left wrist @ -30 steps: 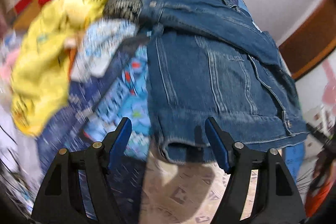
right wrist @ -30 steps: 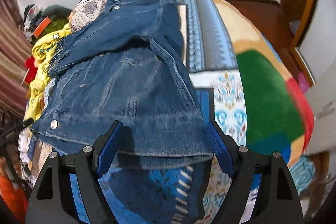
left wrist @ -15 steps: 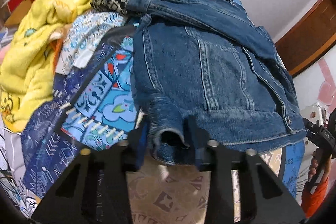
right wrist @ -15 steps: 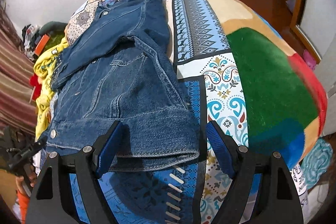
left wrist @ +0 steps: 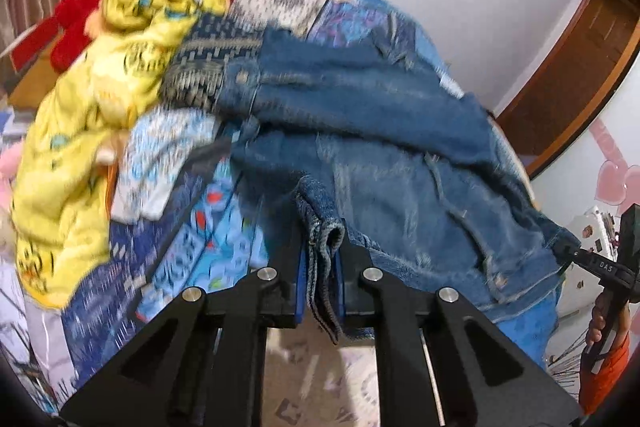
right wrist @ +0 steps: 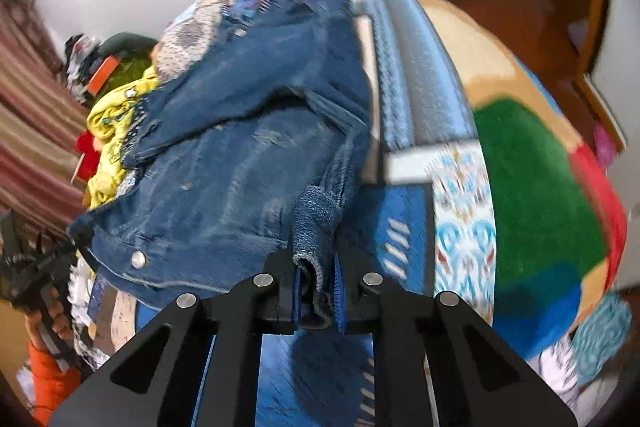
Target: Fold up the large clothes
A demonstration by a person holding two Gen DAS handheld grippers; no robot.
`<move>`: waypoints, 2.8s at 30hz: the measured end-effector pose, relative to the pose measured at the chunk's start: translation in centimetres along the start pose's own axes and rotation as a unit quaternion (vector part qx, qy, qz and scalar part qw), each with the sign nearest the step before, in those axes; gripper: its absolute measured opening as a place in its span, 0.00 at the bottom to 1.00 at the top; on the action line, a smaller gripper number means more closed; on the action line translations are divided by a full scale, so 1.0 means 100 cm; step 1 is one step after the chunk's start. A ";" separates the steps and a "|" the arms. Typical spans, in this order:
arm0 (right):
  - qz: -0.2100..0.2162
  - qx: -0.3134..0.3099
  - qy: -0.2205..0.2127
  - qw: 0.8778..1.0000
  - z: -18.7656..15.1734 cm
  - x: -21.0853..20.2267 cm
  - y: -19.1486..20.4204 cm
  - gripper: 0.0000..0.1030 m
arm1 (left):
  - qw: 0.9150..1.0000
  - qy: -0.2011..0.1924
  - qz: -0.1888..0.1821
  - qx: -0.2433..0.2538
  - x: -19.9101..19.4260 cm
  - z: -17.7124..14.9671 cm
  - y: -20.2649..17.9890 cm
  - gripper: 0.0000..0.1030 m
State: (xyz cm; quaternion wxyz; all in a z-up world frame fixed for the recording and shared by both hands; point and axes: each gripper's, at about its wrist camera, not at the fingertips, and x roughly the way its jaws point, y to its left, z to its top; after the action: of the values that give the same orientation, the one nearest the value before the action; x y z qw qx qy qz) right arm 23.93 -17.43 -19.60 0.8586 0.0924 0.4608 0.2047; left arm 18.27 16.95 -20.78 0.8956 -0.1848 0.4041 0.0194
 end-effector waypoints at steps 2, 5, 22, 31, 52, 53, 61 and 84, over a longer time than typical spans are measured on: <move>0.018 -0.011 -0.016 1.000 0.016 -0.005 0.007 0.10 | 1.000 -0.016 -0.011 0.003 -0.005 0.015 -0.003 0.10; 0.040 -0.029 -0.039 0.998 0.046 -0.010 0.017 0.10 | 0.999 -0.037 -0.028 0.009 -0.008 0.044 -0.009 0.10; 0.007 -0.005 -0.114 0.993 0.248 0.086 0.014 0.09 | 0.999 -0.044 0.018 -0.027 0.133 0.234 0.008 0.09; -0.020 0.038 -0.040 0.998 0.249 0.176 -0.024 0.15 | 0.996 0.059 0.067 -0.014 0.241 0.229 0.032 0.19; -0.004 -0.166 -0.051 0.985 0.195 0.099 0.062 0.72 | 0.981 0.052 0.081 0.169 0.160 0.187 -0.037 0.77; -0.005 -0.169 -0.046 0.985 0.191 0.103 0.063 0.73 | 0.980 0.060 0.080 0.173 0.165 0.181 -0.038 0.77; -0.005 -0.175 0.009 0.985 0.177 0.163 0.073 0.73 | 0.978 0.092 0.102 0.155 0.226 0.178 -0.033 0.77; -0.099 -0.164 -0.035 0.981 0.177 0.138 0.035 0.73 | 0.985 -0.004 0.151 0.079 0.155 0.244 0.012 0.82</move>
State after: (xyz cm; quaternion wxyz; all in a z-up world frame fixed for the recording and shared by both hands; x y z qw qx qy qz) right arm 44.45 -7.77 -18.87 0.8936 -0.0890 0.3976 0.1882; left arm 45.99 24.80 -17.71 0.8958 -0.0504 0.4239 0.1235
